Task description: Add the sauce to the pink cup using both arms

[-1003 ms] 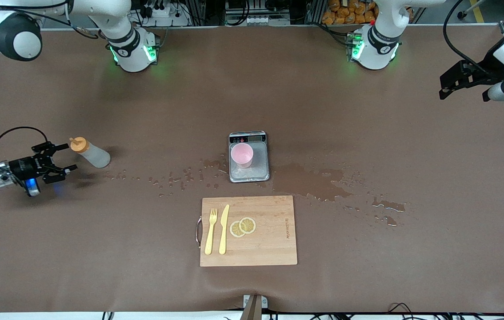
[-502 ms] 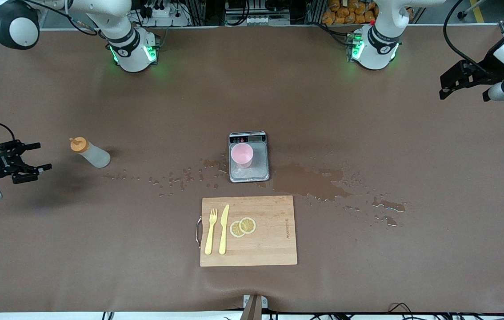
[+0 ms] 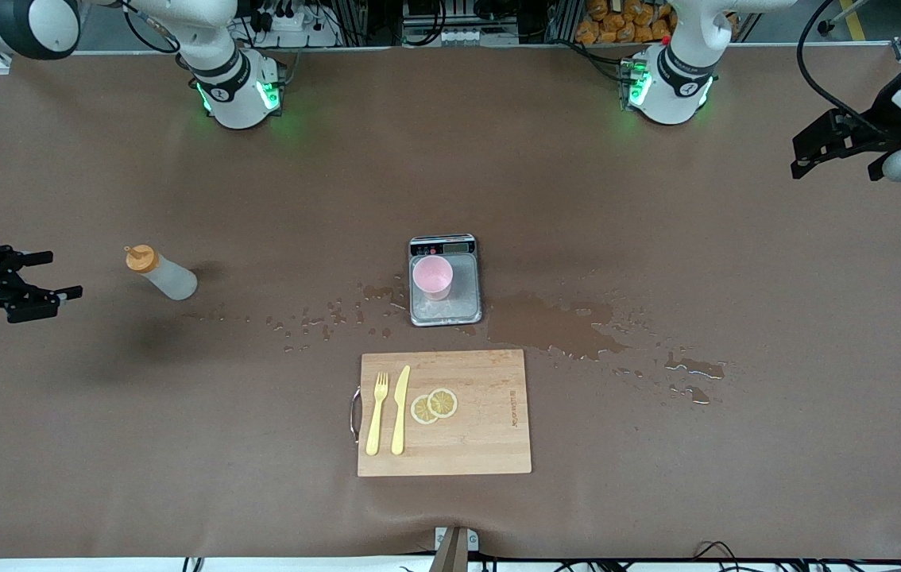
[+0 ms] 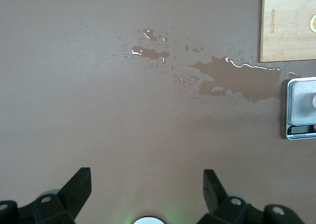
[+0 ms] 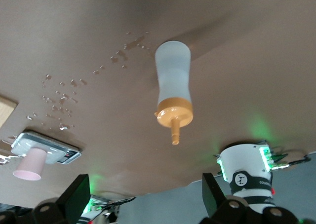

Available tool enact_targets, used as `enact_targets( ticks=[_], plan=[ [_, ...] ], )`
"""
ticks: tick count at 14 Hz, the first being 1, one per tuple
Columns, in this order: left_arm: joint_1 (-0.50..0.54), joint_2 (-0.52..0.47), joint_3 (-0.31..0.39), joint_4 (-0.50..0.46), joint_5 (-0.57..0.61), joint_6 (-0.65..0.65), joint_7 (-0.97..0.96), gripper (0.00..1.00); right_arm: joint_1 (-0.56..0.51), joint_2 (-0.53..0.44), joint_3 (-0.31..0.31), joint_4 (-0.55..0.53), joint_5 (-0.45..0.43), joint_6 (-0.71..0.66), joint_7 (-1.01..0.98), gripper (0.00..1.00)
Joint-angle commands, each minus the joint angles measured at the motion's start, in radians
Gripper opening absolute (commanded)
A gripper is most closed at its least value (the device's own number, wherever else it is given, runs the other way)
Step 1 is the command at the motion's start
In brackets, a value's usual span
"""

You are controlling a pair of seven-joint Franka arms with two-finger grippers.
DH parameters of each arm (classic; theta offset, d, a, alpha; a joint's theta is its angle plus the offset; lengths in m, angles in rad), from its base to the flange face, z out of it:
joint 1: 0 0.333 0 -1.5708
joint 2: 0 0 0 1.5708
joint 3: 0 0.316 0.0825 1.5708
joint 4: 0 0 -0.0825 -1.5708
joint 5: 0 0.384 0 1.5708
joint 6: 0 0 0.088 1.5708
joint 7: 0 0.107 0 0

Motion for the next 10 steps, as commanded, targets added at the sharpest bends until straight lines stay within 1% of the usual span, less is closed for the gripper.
enact_targets(
  ticks=[1,2,5,6,8,10],
  plan=[
    [0.008,0.003,-0.003,0.015,-0.02,-0.017,-0.011,1.0,0.069,-0.092,-0.002,-0.024,-0.045,0.023,-0.034,1.0],
    [0.008,0.003,-0.002,0.015,-0.02,-0.017,-0.011,1.0,0.098,-0.123,-0.002,-0.035,-0.053,0.035,-0.029,1.0],
    [0.008,0.004,-0.002,0.016,-0.014,-0.017,-0.011,1.0,0.143,-0.166,-0.003,-0.046,-0.054,0.04,-0.023,1.0],
    [0.008,0.004,-0.003,0.016,-0.014,-0.017,-0.009,1.0,0.158,-0.192,-0.003,-0.073,-0.054,0.057,-0.021,1.0],
    [0.008,0.004,-0.003,0.016,-0.011,-0.017,0.0,1.0,0.198,-0.291,-0.003,-0.194,-0.068,0.153,-0.023,1.0],
    [0.008,0.004,-0.003,0.016,-0.009,-0.017,0.004,1.0,0.273,-0.385,-0.003,-0.314,-0.128,0.242,-0.021,1.0]
  ],
)
